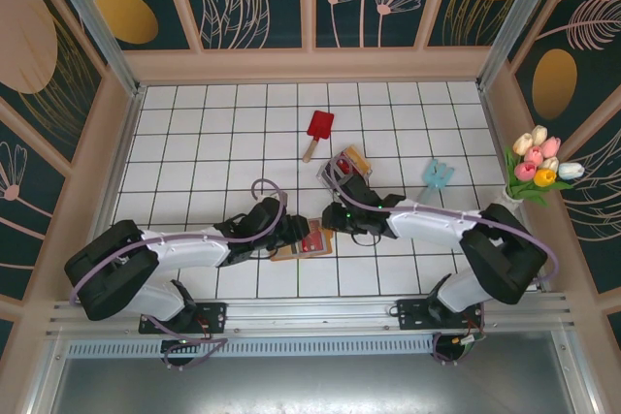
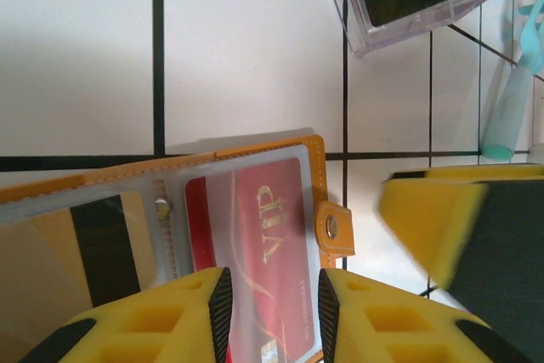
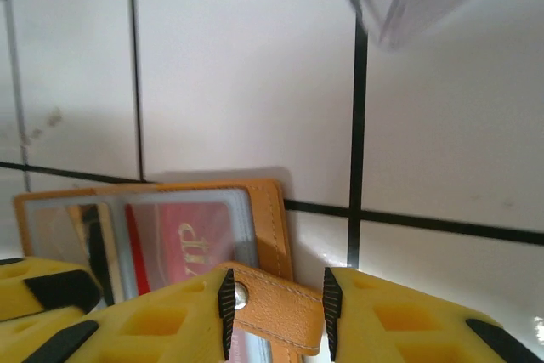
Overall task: Put the credit cards into the card holder
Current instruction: Insert the credit card into the card slot, then pick up the credit card from the storage box.
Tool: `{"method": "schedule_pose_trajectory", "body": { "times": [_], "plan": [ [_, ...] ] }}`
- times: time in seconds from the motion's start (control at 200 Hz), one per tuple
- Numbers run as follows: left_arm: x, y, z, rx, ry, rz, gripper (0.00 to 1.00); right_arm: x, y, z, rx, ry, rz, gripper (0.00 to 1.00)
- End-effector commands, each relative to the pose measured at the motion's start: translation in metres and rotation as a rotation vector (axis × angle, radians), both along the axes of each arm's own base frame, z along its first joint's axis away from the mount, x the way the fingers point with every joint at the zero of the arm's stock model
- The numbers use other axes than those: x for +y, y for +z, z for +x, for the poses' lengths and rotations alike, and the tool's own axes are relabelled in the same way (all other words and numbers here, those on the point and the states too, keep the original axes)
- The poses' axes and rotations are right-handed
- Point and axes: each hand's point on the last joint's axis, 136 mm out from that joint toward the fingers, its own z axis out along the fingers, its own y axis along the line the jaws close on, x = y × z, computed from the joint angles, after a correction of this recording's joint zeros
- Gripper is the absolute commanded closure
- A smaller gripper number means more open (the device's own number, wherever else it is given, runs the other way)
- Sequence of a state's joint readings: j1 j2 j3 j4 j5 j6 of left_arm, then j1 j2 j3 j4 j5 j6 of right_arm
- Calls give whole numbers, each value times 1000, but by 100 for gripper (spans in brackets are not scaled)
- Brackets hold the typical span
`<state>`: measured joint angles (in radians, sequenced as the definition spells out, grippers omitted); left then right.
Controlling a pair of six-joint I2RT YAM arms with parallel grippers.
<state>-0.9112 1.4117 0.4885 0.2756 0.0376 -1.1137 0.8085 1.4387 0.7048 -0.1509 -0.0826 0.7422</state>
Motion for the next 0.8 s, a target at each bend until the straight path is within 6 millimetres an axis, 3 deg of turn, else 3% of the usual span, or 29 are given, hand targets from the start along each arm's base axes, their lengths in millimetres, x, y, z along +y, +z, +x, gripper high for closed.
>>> {"method": "schedule_pose_trajectory", "body": {
  "times": [0.0, 0.09, 0.265, 0.505, 0.796],
  "plan": [
    [2, 19, 13, -75, 36, 26, 63, -17, 40, 28, -147, -15, -47, 63],
    [1, 28, 26, -98, 62, 33, 59, -36, 59, 52, -233, -2, -130, 61],
    [-10, 41, 56, -69, 90, -94, 55, -45, 74, 83, -313, 127, -243, 58],
    [-26, 51, 88, -60, 114, -177, 51, -27, 57, 111, -312, 259, -349, 57],
    [-33, 34, 104, -5, 165, -215, 50, -23, 33, 130, -310, 296, -502, 60]
  ]
}}
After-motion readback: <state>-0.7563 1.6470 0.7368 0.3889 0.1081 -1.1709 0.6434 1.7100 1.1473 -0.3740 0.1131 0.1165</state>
